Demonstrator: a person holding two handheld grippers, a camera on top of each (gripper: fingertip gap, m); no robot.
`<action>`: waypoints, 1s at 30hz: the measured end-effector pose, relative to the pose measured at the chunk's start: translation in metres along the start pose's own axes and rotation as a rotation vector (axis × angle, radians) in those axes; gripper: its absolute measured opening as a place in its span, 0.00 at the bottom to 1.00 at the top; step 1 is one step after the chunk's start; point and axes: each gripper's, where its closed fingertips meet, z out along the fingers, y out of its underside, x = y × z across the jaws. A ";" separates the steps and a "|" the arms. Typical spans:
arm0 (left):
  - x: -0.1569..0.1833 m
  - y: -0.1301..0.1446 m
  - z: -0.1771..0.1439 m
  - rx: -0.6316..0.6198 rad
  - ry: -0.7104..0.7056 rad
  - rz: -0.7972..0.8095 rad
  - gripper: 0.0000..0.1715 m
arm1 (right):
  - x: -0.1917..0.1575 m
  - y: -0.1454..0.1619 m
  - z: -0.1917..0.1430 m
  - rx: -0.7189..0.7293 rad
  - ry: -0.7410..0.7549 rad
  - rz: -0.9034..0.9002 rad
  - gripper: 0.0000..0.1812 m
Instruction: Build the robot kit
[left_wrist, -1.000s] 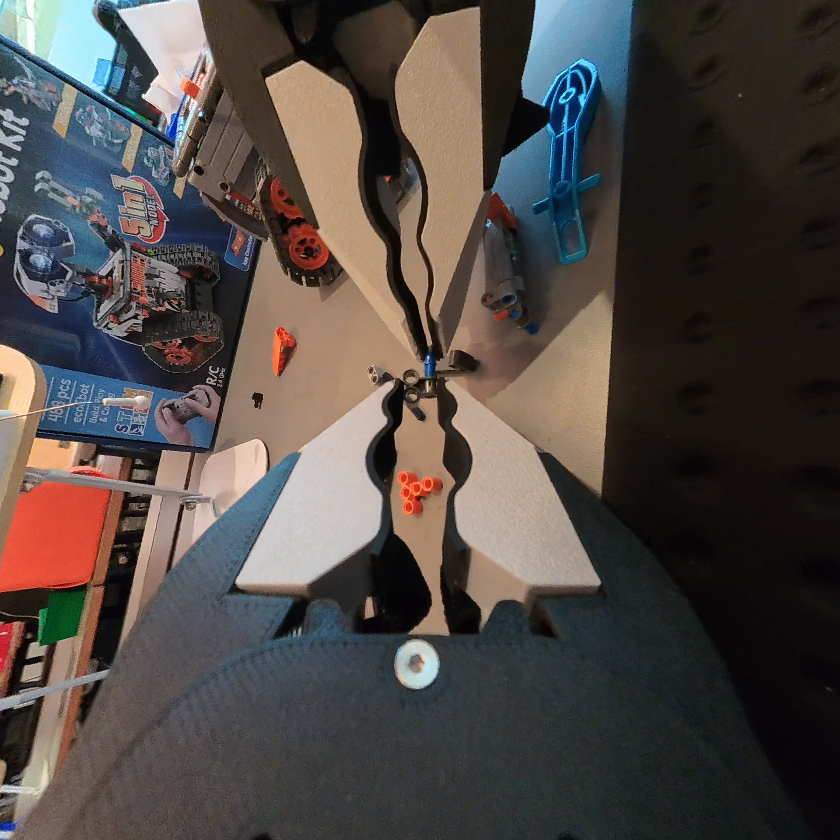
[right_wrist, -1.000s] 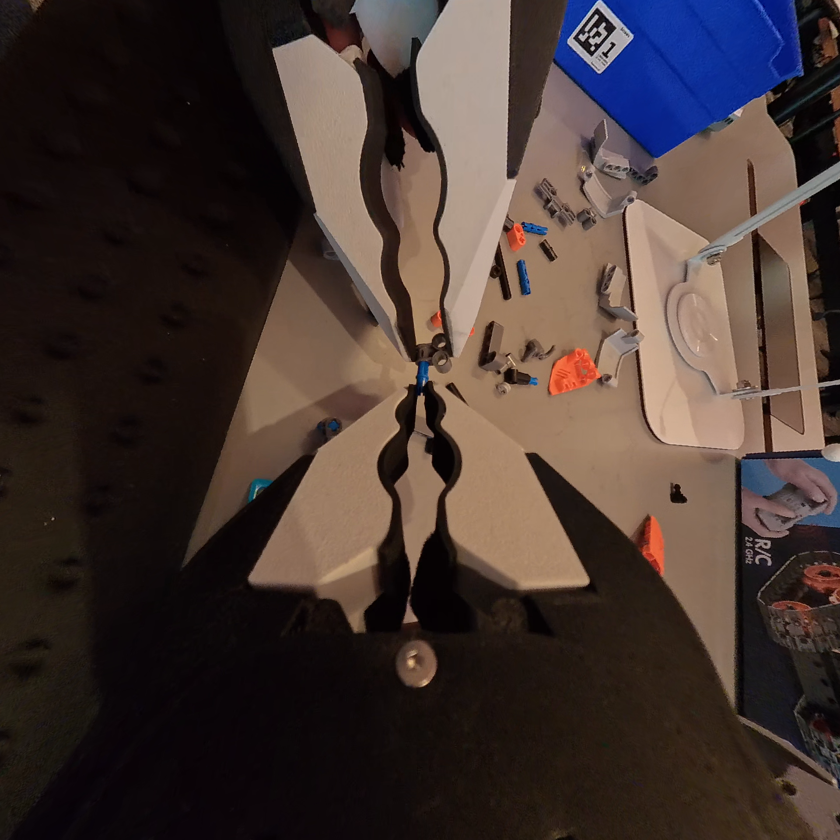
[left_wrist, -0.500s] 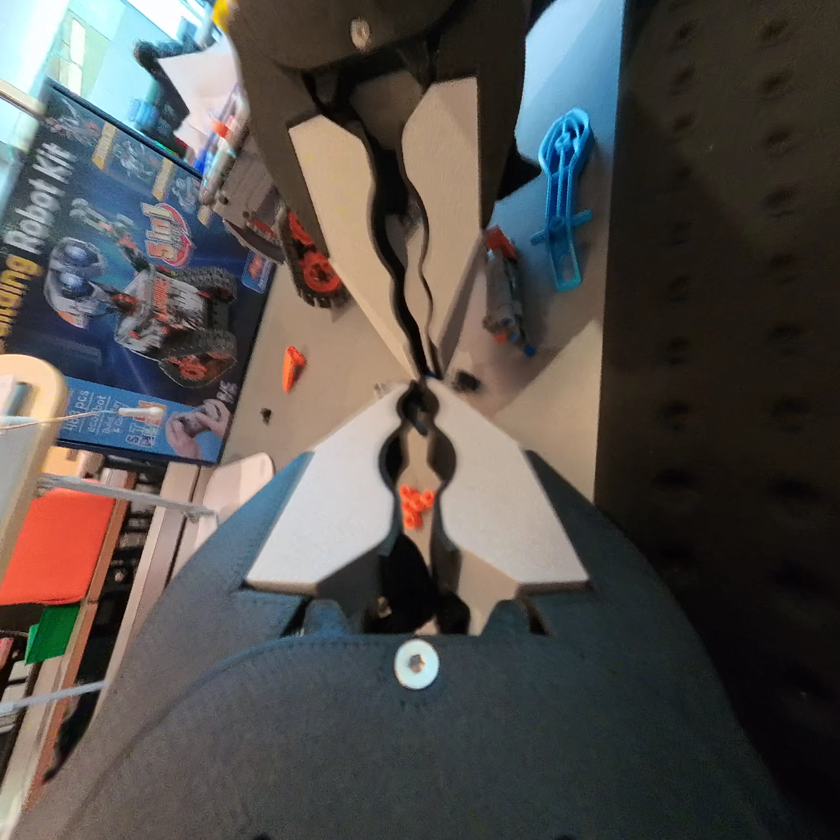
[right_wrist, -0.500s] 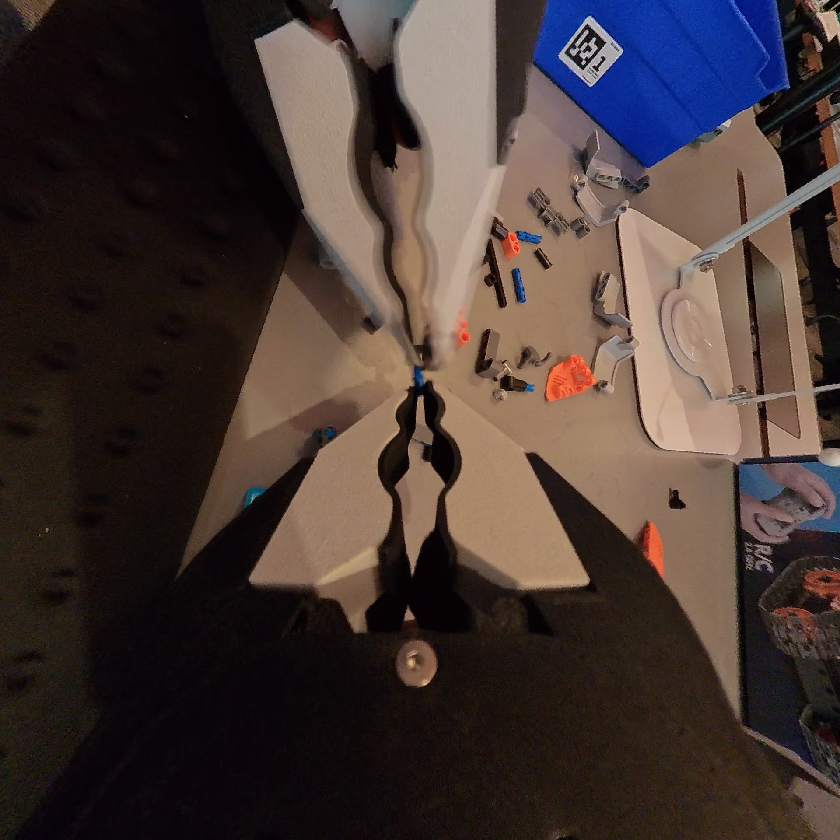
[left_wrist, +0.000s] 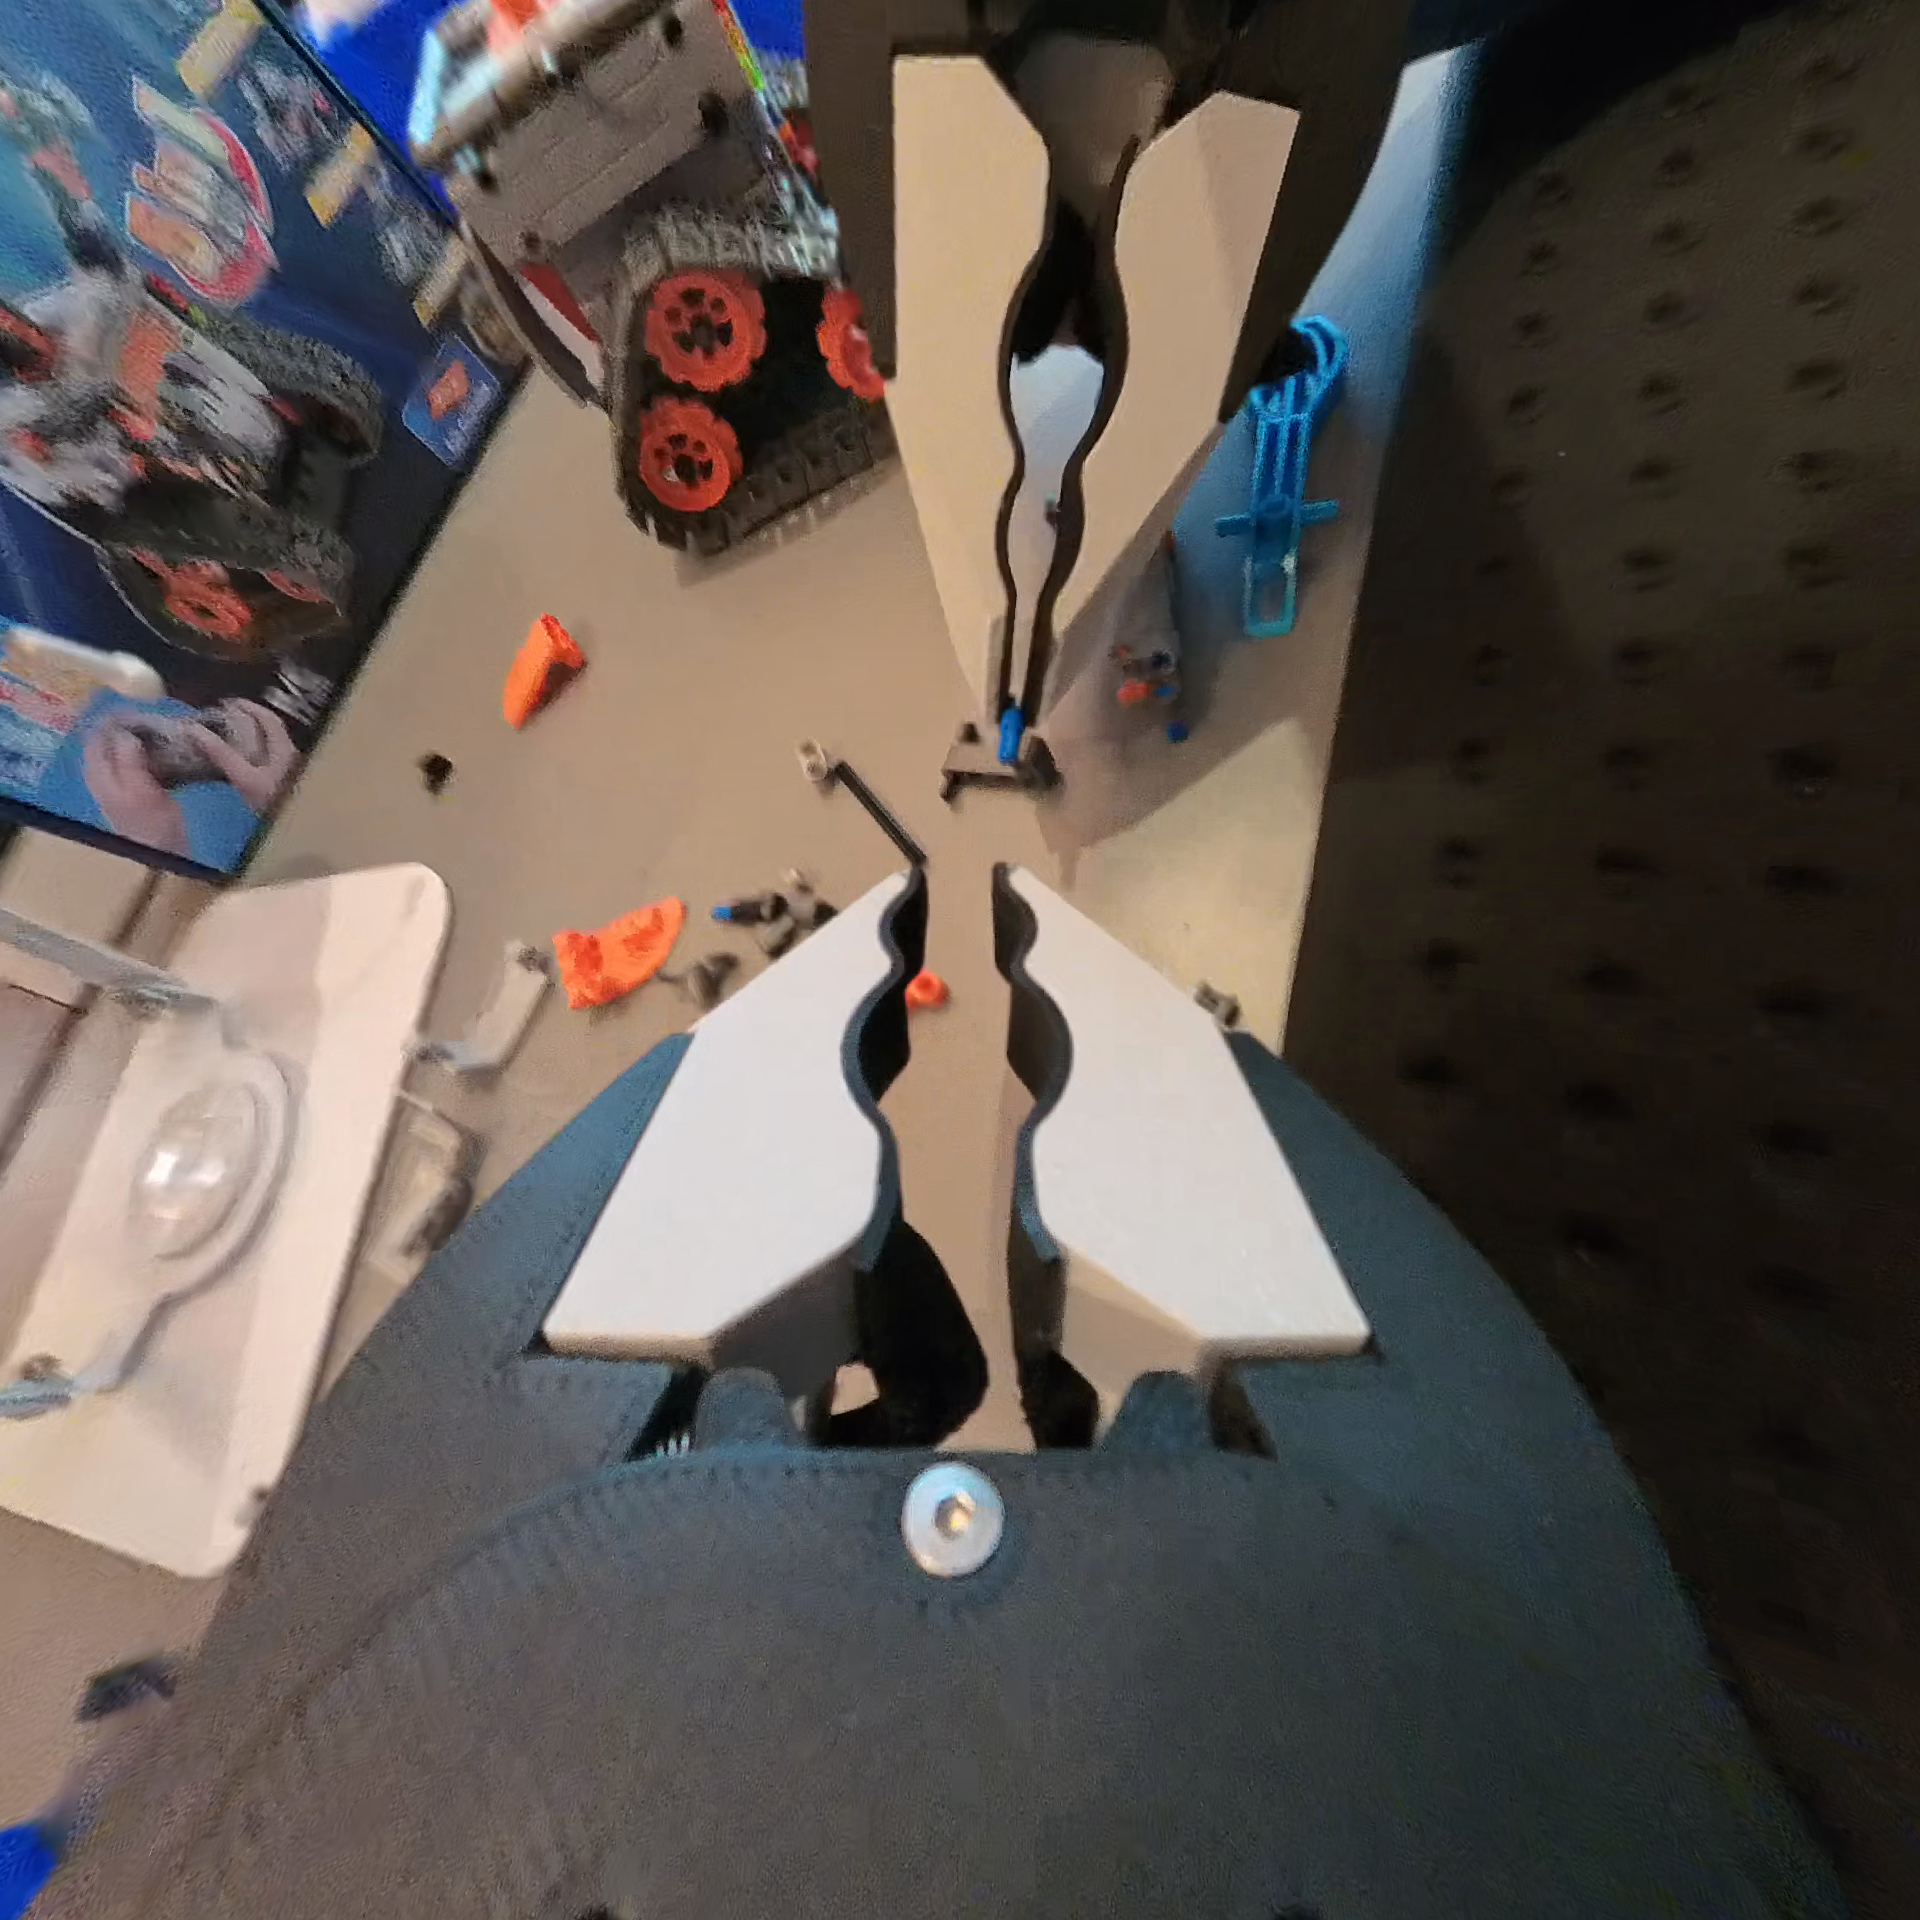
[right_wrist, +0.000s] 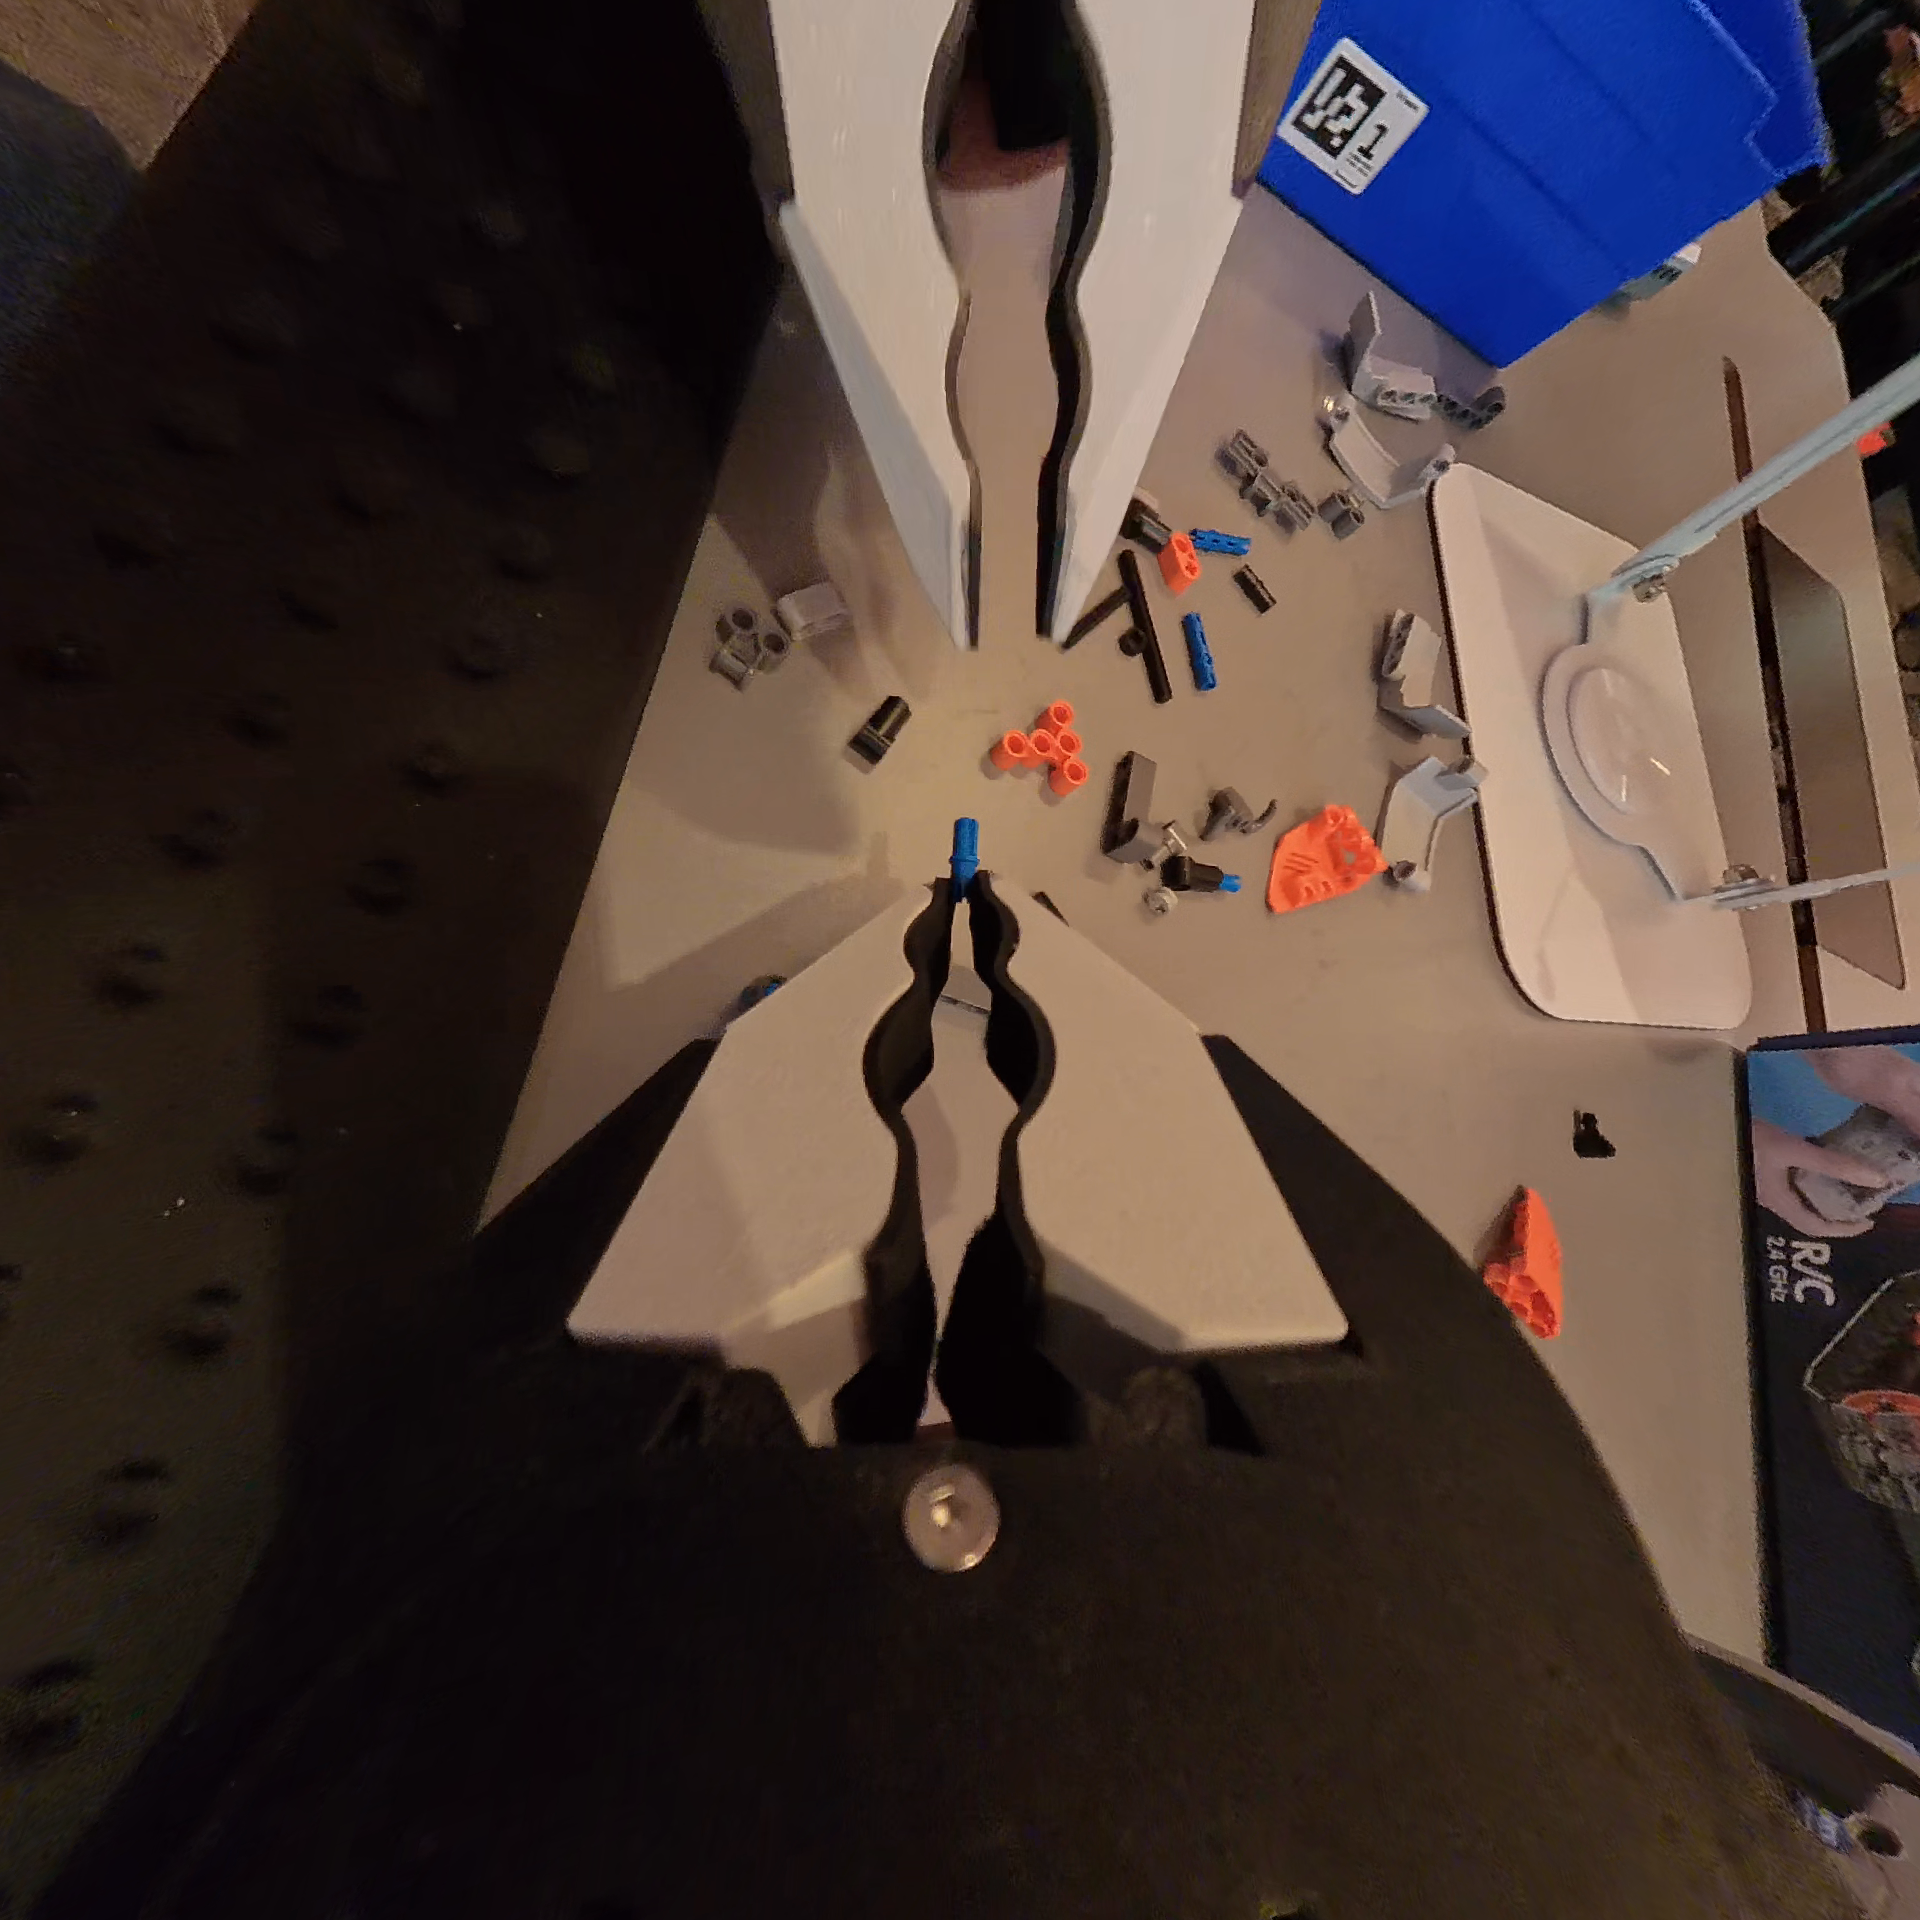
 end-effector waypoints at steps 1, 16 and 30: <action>0.006 0.005 -0.006 -0.028 0.041 -0.034 0.08 | -0.002 -0.002 0.000 0.003 -0.008 -0.011 0.00; 0.047 0.038 0.005 -0.250 0.295 0.089 0.08 | -0.031 -0.009 0.015 -0.033 -0.112 -0.100 0.00; 0.045 0.034 0.010 -0.131 0.234 0.112 0.04 | -0.035 -0.006 0.037 -0.103 -0.219 -0.224 0.00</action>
